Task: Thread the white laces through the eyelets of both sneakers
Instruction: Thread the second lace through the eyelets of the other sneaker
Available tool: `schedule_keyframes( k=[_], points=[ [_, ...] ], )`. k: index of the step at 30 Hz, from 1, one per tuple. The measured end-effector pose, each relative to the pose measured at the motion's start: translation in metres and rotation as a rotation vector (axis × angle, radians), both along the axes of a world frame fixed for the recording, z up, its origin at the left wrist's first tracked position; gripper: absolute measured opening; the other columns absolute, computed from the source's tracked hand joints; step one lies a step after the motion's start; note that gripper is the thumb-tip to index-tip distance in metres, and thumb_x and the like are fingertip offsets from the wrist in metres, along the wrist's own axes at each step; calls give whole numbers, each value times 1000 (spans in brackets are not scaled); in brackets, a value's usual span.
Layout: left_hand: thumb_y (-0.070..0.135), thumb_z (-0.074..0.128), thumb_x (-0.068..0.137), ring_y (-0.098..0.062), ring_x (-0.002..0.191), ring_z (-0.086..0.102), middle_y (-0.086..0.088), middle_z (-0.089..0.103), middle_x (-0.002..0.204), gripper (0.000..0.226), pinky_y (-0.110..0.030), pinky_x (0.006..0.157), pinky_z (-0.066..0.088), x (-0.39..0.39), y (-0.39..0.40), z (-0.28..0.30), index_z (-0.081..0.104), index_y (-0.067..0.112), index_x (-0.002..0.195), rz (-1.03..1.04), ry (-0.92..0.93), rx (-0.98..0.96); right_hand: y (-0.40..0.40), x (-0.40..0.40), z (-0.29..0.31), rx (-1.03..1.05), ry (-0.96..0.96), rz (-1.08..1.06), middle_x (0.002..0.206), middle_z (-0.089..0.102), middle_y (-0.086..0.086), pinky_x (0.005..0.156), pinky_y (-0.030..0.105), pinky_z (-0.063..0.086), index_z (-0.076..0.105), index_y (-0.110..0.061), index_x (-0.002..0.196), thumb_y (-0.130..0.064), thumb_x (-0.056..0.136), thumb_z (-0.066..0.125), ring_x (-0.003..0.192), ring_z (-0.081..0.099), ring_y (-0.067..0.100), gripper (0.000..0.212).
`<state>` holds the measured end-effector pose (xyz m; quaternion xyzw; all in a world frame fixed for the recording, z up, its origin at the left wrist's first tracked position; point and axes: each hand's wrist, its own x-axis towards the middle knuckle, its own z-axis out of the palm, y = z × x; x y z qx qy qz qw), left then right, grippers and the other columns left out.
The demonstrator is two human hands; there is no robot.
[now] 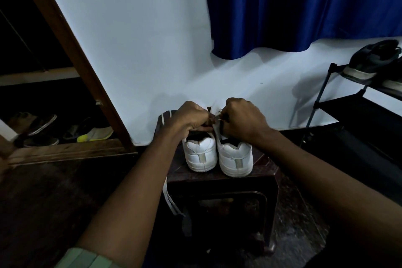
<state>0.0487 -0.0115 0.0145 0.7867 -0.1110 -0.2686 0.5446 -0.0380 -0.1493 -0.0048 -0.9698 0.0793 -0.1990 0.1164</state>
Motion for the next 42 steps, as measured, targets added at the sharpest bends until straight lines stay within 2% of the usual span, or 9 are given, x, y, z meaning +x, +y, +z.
schedule_keyframes(
  k=[11,16,23,26,30,33,35,38,42],
  points=[
    [-4,74,87,-25,76,79,-9,79,83,15,-35,76,66,4,2,-10,82,9,85,-53,-303,98,-3,6,-7,15,-44,17,85,65,9,65,32,35,78,-17,82,-17,82,62,82,63,39,17],
    [5,70,85,-6,63,74,7,75,64,23,-10,62,51,3,0,-5,83,23,89,-152,-598,339,-17,8,-5,214,-33,47,79,71,-2,65,28,42,80,-23,79,-23,74,57,76,64,23,24],
    [12,67,88,-22,93,72,-1,79,98,15,-25,78,50,7,1,-5,81,18,90,-243,-863,464,-20,8,0,316,20,59,73,73,-7,68,31,53,79,-24,79,-28,73,71,74,68,16,11],
    [6,57,95,-25,88,77,-5,77,91,19,-43,88,63,16,4,-1,67,17,82,-112,-652,249,-32,5,10,431,-34,36,71,73,-6,69,29,53,80,-24,91,-18,73,79,71,68,10,19],
    [2,38,106,-30,91,78,-13,77,91,23,-46,93,61,14,0,7,53,11,90,103,26,-534,-44,1,14,503,-221,-32,66,72,-7,68,34,57,80,-22,86,-14,82,72,64,69,10,11],
    [0,34,104,-11,46,52,-1,54,60,22,-24,53,56,16,-3,14,47,14,93,259,375,-951,-47,1,12,560,-324,-136,59,67,-7,58,29,53,76,-15,77,-35,94,71,52,63,3,26],
    [5,37,102,-8,43,34,7,44,56,22,-18,40,33,24,1,17,54,16,94,280,57,-649,-49,2,15,573,-365,-258,49,56,-1,51,31,43,71,-7,70,-61,95,59,44,53,11,60],
    [33,53,99,-16,68,61,6,70,77,25,-26,64,47,26,8,11,76,22,94,63,-776,172,-53,2,23,687,-350,-404,52,64,4,63,35,51,76,-12,67,-89,85,36,58,64,25,89],
    [76,54,88,-22,73,65,2,69,69,60,-34,70,55,10,0,0,79,22,76,-152,-968,605,-48,4,31,1192,-375,-200,58,65,8,46,25,39,77,-7,78,-59,102,50,46,55,16,63]
  ],
)
